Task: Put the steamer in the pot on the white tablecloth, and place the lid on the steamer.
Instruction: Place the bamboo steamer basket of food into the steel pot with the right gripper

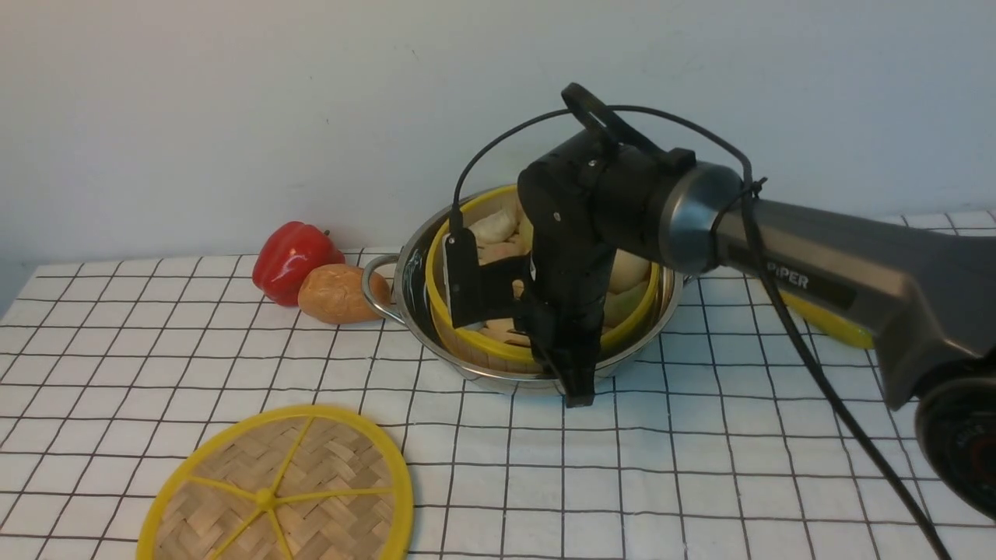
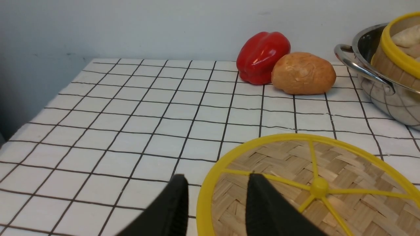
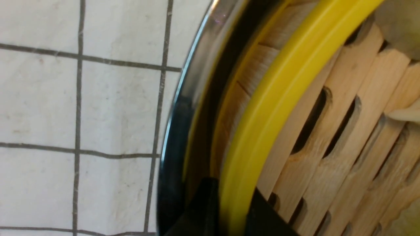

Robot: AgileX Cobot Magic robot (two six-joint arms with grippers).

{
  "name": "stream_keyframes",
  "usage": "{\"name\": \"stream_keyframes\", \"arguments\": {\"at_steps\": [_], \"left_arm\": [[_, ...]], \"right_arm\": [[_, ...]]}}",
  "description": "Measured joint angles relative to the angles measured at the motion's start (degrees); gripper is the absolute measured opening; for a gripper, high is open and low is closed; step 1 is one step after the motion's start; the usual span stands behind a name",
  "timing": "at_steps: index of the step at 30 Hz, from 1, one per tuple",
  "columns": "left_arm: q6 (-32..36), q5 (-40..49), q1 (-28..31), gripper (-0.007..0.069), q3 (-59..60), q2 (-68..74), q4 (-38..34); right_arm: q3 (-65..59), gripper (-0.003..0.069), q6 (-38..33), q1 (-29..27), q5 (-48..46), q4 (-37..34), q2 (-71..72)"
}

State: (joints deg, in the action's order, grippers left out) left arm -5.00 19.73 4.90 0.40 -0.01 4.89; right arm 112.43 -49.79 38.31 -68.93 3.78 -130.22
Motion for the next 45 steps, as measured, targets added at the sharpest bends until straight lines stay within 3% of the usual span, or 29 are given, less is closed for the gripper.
{"name": "stream_keyframes", "arguments": {"at_steps": [9, 16, 21, 37, 45], "left_arm": [[0.0, 0.0, 0.0, 0.0243, 0.0, 0.0, 0.0], [0.0, 0.0, 0.0, 0.0243, 0.0, 0.0, 0.0], [0.0, 0.0, 0.0, 0.0243, 0.0, 0.0, 0.0], [0.0, 0.0, 0.0, 0.0243, 0.0, 0.0, 0.0], [0.0, 0.0, 0.0, 0.0243, 0.0, 0.0, 0.0]], "right_arm": [[0.06, 0.0092, -0.05, 0.0, 0.0, 0.0, 0.0], [0.41, 0.0276, -0.22, 0.0, 0.55, 0.84, 0.15], [1.1, 0.0356, -0.22, 0.0, 0.9, 1.45, 0.44], [4.79, 0.037, 1.97, 0.0, -1.81, 0.89, 0.44], [4.85, 0.0335, 1.97, 0.0, -2.15, -0.27, 0.44]]}}
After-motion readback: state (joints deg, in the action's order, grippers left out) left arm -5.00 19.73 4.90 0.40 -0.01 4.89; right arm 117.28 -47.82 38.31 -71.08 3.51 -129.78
